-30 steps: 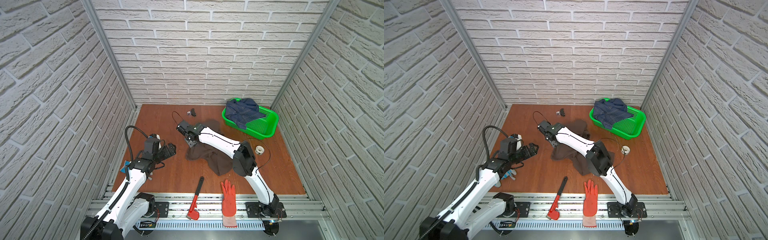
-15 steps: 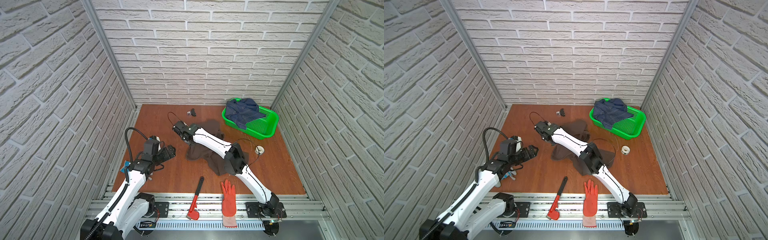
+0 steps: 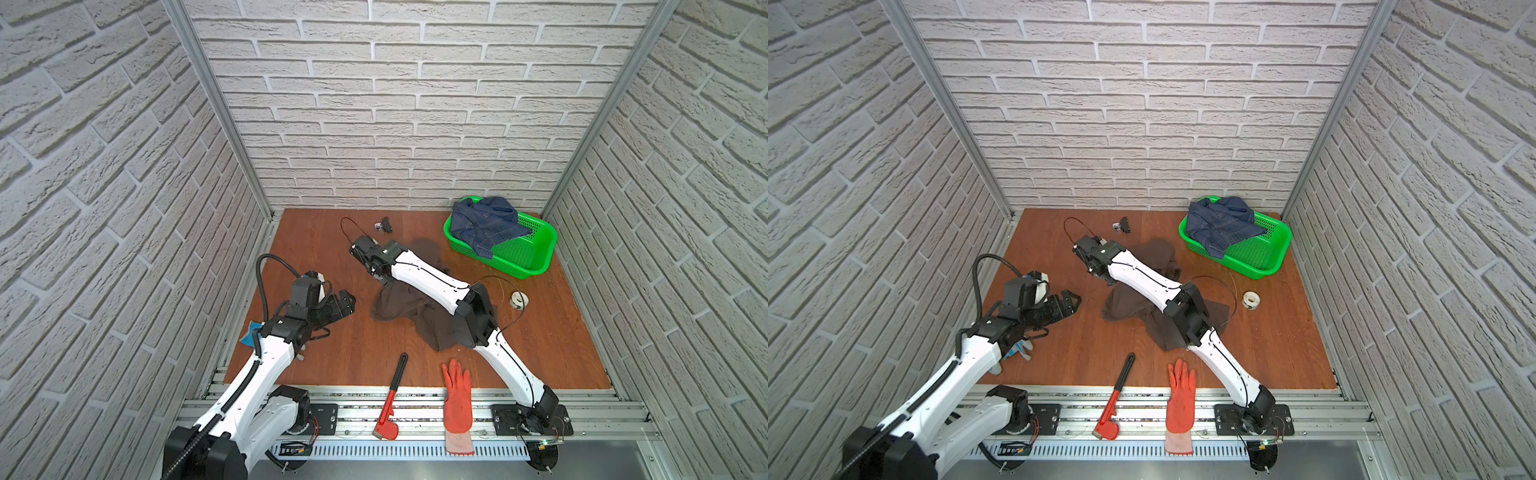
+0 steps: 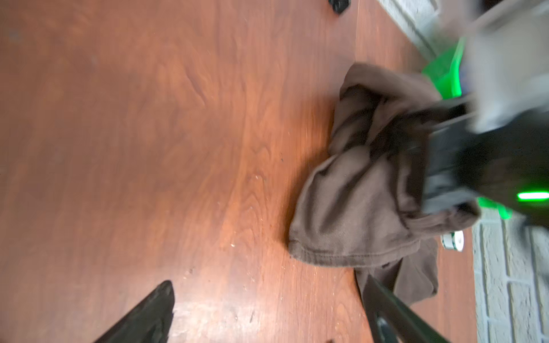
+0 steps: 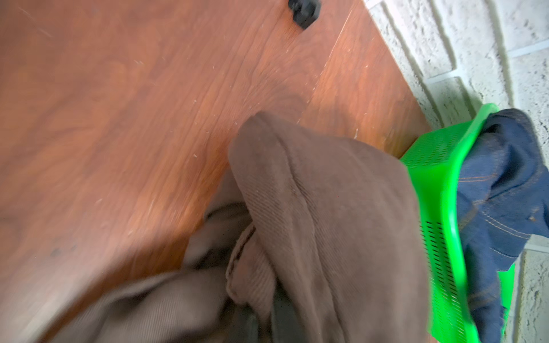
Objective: Fold and stack the trousers
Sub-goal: Flatten out the trousers at the center of the table.
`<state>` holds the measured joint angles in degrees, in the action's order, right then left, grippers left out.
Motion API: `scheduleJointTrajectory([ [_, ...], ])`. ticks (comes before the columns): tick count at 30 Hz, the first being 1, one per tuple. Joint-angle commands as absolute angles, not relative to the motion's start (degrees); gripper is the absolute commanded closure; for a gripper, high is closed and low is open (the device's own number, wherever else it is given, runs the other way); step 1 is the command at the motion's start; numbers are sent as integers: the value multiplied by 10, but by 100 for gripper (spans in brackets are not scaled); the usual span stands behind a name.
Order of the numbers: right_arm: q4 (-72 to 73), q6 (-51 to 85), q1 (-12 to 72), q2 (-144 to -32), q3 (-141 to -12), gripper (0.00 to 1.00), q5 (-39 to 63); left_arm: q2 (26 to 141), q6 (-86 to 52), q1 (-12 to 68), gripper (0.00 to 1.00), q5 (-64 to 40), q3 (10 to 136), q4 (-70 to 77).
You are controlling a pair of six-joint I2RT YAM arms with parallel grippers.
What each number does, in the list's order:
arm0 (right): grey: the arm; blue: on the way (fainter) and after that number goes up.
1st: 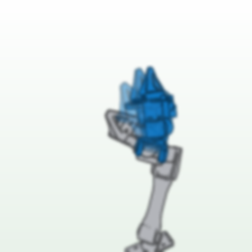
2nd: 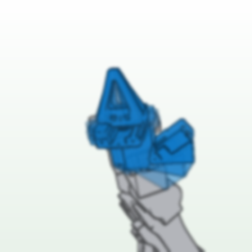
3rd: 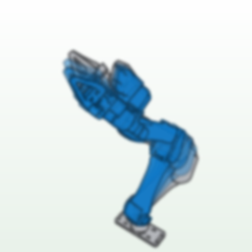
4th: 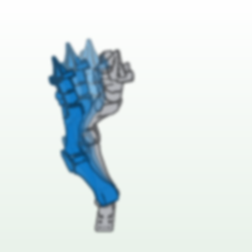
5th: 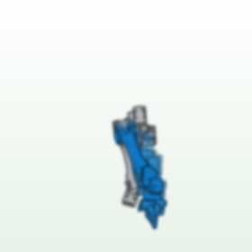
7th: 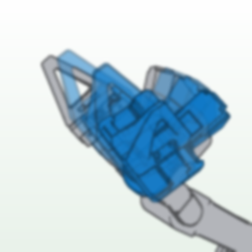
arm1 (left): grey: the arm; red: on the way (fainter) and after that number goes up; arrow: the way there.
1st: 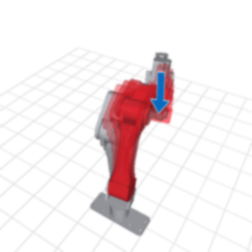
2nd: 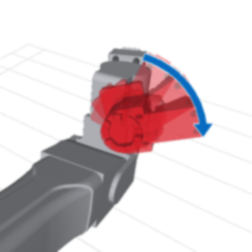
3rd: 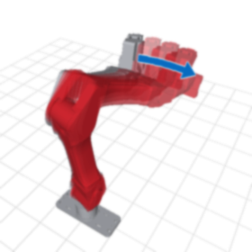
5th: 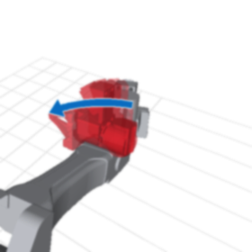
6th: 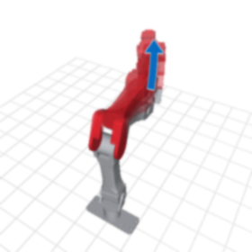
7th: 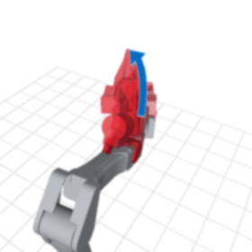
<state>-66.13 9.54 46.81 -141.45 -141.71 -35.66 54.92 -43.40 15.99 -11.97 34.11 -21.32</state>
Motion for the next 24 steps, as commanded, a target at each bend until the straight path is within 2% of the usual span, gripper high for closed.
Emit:
scheduleJointTrajectory([
  [1,-653,103,475,-1254,-1402,95,-295,585,-421,207,2,-129,352,-179],
  [6,-628,117,474,-1103,-1337,94,-257,662,-443,262,2,-133,349,-106],
  [10,-639,129,470,-1038,-1327,94,-258,726,-462,279,2,-144,356,-37],
  [19,-640,142,453,-952,-1281,94,-265,825,-490,301,3,-216,385,99],
  [24,-655,131,444,-938,-1319,94,-278,799,-494,304,2,-234,389,110],
])
